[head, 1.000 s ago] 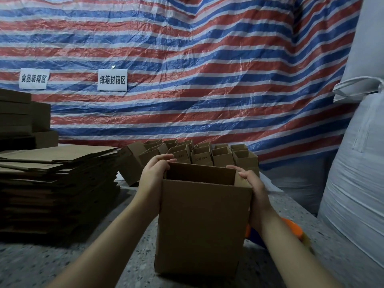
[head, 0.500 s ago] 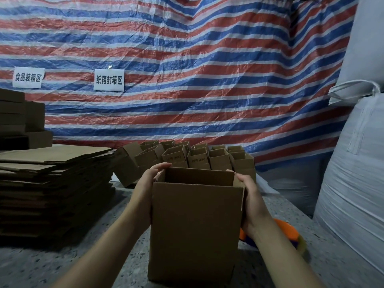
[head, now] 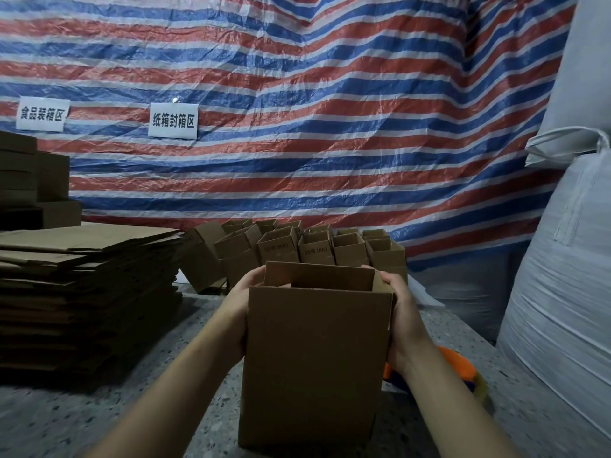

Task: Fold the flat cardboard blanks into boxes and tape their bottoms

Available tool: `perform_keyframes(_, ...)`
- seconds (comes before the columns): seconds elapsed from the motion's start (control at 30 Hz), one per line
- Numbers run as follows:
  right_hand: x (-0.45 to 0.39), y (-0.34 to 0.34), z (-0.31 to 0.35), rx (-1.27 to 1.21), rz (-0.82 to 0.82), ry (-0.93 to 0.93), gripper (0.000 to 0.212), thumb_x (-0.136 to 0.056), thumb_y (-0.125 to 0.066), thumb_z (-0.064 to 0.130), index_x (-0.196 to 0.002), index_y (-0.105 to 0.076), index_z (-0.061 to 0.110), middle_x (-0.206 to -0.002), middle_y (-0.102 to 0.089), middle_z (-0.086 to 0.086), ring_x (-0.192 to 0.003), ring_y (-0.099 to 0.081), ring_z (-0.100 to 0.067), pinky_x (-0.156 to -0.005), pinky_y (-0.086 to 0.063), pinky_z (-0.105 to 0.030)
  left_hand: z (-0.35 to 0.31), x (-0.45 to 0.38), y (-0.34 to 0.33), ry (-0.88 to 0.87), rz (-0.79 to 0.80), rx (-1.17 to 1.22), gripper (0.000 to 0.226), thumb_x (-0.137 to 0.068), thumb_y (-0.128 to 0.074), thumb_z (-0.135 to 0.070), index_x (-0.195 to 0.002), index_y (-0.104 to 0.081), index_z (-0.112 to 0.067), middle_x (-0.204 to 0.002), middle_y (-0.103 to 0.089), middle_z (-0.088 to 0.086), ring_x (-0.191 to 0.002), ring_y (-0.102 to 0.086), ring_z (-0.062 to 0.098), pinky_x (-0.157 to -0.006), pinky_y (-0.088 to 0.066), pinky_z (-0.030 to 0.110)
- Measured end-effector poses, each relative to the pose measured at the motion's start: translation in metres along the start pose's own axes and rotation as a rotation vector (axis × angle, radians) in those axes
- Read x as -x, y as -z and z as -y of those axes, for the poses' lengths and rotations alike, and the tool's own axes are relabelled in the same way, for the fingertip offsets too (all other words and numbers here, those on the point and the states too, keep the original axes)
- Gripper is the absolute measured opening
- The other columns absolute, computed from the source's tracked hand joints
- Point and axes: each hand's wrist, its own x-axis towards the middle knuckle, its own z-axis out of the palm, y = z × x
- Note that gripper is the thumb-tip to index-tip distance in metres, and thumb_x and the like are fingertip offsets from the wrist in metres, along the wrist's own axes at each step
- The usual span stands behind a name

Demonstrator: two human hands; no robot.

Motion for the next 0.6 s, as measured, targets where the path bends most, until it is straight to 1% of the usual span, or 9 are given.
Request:
perform_keyframes(0.07,0.002,-0.001,0.002,0.01,-0.004,0.002,0.051,-0.101,-0.038,0.054,-0.122,-0.068,0.018,-0.09,-0.076,-0.012,-0.081,-0.075,-0.023,-0.059,-0.058,-0.033,0.0,-0.003,0.002,0.027,0.027,-0.046,0.036,-0.084,-0.069,-0.004,-0.113,-0.061,-0.024,-0.091,-0.075,0.01,-0.073,-0.074,0.019,-0.053,-0.058,0.028)
perform_keyframes(0.17,0.006,-0.003,0.003,0.017,0.015,0.001,0.053,-0.101,-0.035,0.058,-0.104,-0.078,0.029,-0.095,-0.077,-0.011,-0.088,-0.076,-0.023,-0.063,-0.06,-0.033,0.001,-0.005,0.006,0.048,0.057,-0.064,0.029,-0.089,-0.064,-0.001,-0.109,-0.063,-0.022,-0.081,-0.076,0.006,-0.068,-0.073,0.019,-0.051,-0.057,0.027)
perform_keyframes(0.2,0.008,-0.003,0.002,0.005,0.011,0.0,0.054,-0.101,-0.032,0.06,-0.103,-0.078,0.033,-0.1,-0.077,-0.012,-0.092,-0.076,-0.024,-0.065,-0.06,-0.034,0.001,-0.005,0.006,0.045,0.052,-0.048,0.029,-0.088,-0.064,-0.001,-0.108,-0.063,-0.022,-0.081,-0.076,0.007,-0.068,-0.073,0.019,-0.051,-0.057,0.027)
perform_keyframes(0.27,0.01,-0.004,0.001,-0.037,-0.018,0.004,0.054,-0.101,-0.027,0.062,-0.114,-0.073,0.038,-0.11,-0.075,-0.014,-0.099,-0.074,-0.027,-0.071,-0.06,-0.039,0.003,-0.005,0.005,0.03,0.019,-0.016,0.03,-0.087,-0.064,0.0,-0.107,-0.064,-0.021,-0.081,-0.076,0.009,-0.067,-0.073,0.02,-0.049,-0.055,0.027)
perform_keyframes(0.33,0.011,-0.003,-0.002,-0.05,-0.034,0.011,0.052,-0.103,-0.026,0.058,-0.122,-0.069,0.035,-0.111,-0.074,-0.017,-0.098,-0.074,-0.03,-0.073,-0.059,-0.042,0.005,-0.006,0.004,0.013,-0.013,-0.003,0.029,-0.087,-0.063,0.003,-0.104,-0.064,-0.021,-0.077,-0.075,0.007,-0.064,-0.073,0.019,-0.046,-0.054,0.025)
perform_keyframes(0.37,0.011,-0.002,-0.003,-0.039,-0.034,0.015,0.051,-0.104,-0.028,0.055,-0.126,-0.067,0.031,-0.108,-0.074,-0.017,-0.095,-0.074,-0.029,-0.071,-0.059,-0.042,0.005,-0.007,0.003,0.004,-0.022,-0.005,0.03,-0.087,-0.063,0.004,-0.102,-0.064,-0.022,-0.074,-0.075,0.005,-0.062,-0.073,0.018,-0.045,-0.053,0.024)
perform_keyframes(0.47,0.012,0.0,-0.005,-0.018,-0.025,0.026,0.051,-0.105,-0.033,0.045,-0.142,-0.052,0.014,-0.092,-0.076,-0.012,-0.08,-0.075,-0.025,-0.06,-0.059,-0.036,0.004,-0.009,0.005,-0.01,-0.029,-0.001,0.032,-0.088,-0.061,0.007,-0.1,-0.063,-0.023,-0.072,-0.075,0.003,-0.062,-0.073,0.018,-0.045,-0.053,0.023)
perform_keyframes(0.53,0.014,0.002,-0.004,-0.007,0.0,0.035,0.049,-0.106,-0.035,0.042,-0.142,-0.052,0.014,-0.096,-0.076,-0.013,-0.083,-0.075,-0.026,-0.061,-0.059,-0.035,0.005,-0.01,0.007,-0.012,-0.022,0.001,0.033,-0.087,-0.063,0.006,-0.104,-0.063,-0.023,-0.076,-0.075,0.004,-0.064,-0.073,0.019,-0.046,-0.053,0.024)
perform_keyframes(0.6,0.015,0.004,-0.004,0.001,0.025,0.014,0.047,-0.106,-0.036,0.042,-0.134,-0.06,0.013,-0.095,-0.075,-0.013,-0.083,-0.075,-0.025,-0.062,-0.059,-0.034,0.007,-0.012,0.008,-0.006,-0.017,0.009,0.033,-0.087,-0.064,0.003,-0.106,-0.062,-0.024,-0.077,-0.075,0.004,-0.066,-0.074,0.02,-0.047,-0.054,0.025)
